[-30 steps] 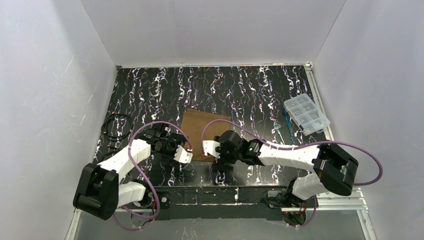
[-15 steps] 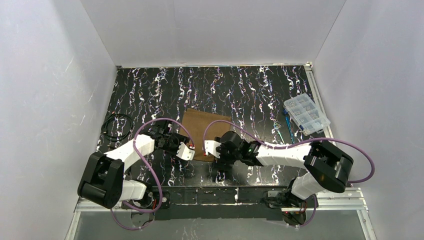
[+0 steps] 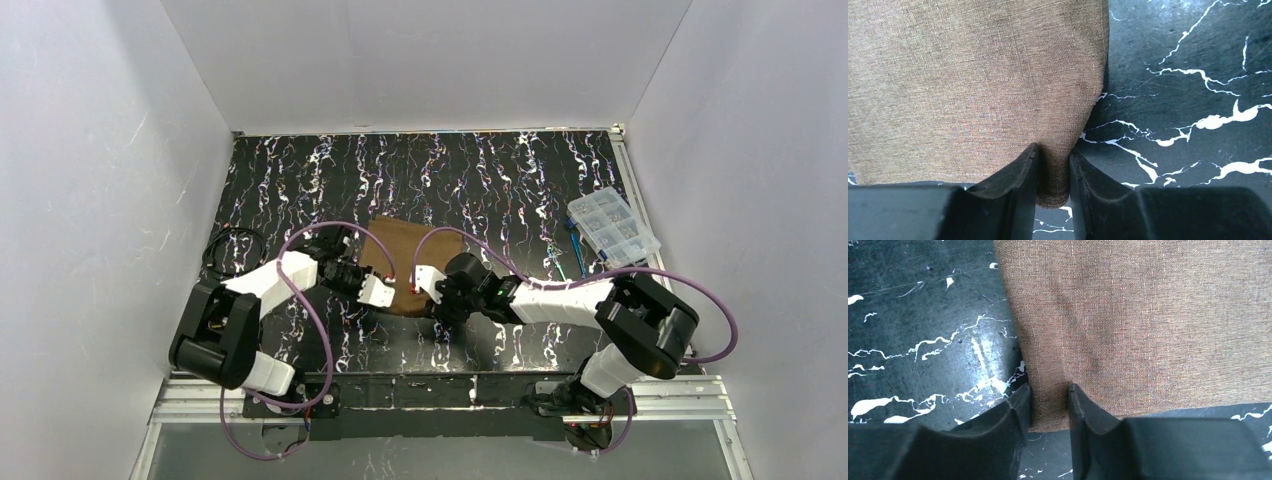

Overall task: Fold the napkin into a case and place the utensils inside
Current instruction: Pick up the lower triangle-folded napkin from the center of the board.

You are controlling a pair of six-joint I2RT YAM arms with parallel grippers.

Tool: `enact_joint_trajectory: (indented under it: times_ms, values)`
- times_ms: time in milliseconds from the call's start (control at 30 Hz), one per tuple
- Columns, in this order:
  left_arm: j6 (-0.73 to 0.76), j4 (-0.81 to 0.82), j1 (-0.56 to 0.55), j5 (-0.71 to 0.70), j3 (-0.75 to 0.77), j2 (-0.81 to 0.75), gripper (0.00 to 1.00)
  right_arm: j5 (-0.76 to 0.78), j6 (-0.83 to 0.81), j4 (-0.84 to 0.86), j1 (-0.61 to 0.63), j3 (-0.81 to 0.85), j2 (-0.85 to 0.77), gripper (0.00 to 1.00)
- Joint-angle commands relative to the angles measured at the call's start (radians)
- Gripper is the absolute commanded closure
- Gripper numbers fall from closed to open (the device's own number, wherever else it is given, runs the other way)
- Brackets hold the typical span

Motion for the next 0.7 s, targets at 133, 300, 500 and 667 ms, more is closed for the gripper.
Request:
enact_joint_trajectory:
  times_ms: [133,300,500,667]
  values:
    - [-0.151,-0.24,-0.002,0.005,0.166,0.123,1.0,-0.055,0.099,-0.027,-0.03,0.03,0.026,0.77]
    - [-0.196,-0.39,-0.001,0.045,0.27,0.18,1.0,-0.135,0.152,-0.036,-0.079,0.03,-0.006,0.87]
    - [-0.235,-0.518,-0.001,0.08,0.355,0.219,1.0,-0.284,0.212,-0.145,-0.152,0.106,-0.001,0.93]
    - [-0.283,-0.672,0.006,0.13,0.507,0.32,1.0,-0.431,0.352,-0.183,-0.238,0.166,0.042,0.96]
